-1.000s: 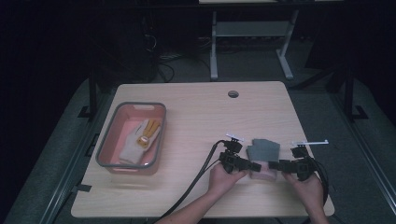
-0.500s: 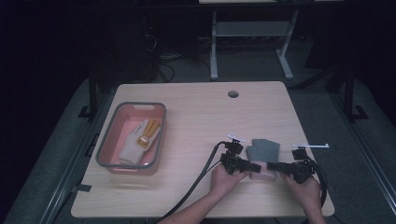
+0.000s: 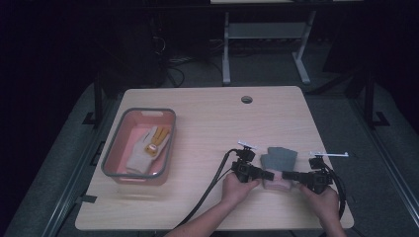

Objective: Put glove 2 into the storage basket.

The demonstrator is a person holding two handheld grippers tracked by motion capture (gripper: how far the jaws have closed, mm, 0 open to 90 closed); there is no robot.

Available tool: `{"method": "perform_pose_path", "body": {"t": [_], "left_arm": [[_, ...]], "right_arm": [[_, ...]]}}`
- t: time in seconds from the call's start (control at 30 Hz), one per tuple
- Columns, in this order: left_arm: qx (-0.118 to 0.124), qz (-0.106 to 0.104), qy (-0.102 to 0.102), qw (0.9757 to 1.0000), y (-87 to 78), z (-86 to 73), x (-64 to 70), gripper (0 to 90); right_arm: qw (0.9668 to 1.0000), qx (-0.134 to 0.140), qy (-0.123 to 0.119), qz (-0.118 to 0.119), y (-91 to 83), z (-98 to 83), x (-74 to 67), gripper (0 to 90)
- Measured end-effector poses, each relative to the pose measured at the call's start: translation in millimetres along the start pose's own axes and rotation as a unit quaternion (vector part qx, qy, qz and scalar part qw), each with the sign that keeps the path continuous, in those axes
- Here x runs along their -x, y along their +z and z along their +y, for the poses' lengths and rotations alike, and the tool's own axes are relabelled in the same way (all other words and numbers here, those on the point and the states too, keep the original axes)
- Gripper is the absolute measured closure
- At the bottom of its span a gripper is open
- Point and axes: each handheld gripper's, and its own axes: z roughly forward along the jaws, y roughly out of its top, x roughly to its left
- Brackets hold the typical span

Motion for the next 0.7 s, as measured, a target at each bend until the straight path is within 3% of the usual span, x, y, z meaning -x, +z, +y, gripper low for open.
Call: {"method": "perform_pose_path", "body": {"t": [0.1,0.23,0.37,0.53,0.6,0.7], "left_arm": [[-0.003,0.001,0.001,1.0000,-2.4,0.7,-0.9,58.5],[-0.007,0.003,-0.002,1.0000,-1.8,0.1,-2.1,52.9],[-0.009,-0.002,-0.006,0.9999,-0.7,-0.2,-2.0,53.0],[-0.011,-0.009,-0.015,0.9998,0.5,-0.1,-3.3,56.2],[-0.003,-0.016,-0.012,0.9998,-0.6,0.1,-4.5,63.0],[-0.005,-0.023,-0.007,0.9997,-2.1,0.6,-4.9,64.9]], "right_arm": [[1.0000,-0.001,-0.005,0.001,0.8,-0.5,-0.8,68.1],[0.9996,-0.009,-0.017,-0.022,-0.8,0.7,-3.7,54.7],[0.9997,-0.019,0.004,-0.015,0.2,0.0,1.3,50.9],[0.9994,-0.021,0.025,0.013,3.6,-0.2,4.1,61.1],[0.9996,-0.019,0.016,0.015,3.0,0.4,3.0,66.2],[0.9998,-0.020,0.000,0.009,1.0,1.9,-1.3,68.6]]}}
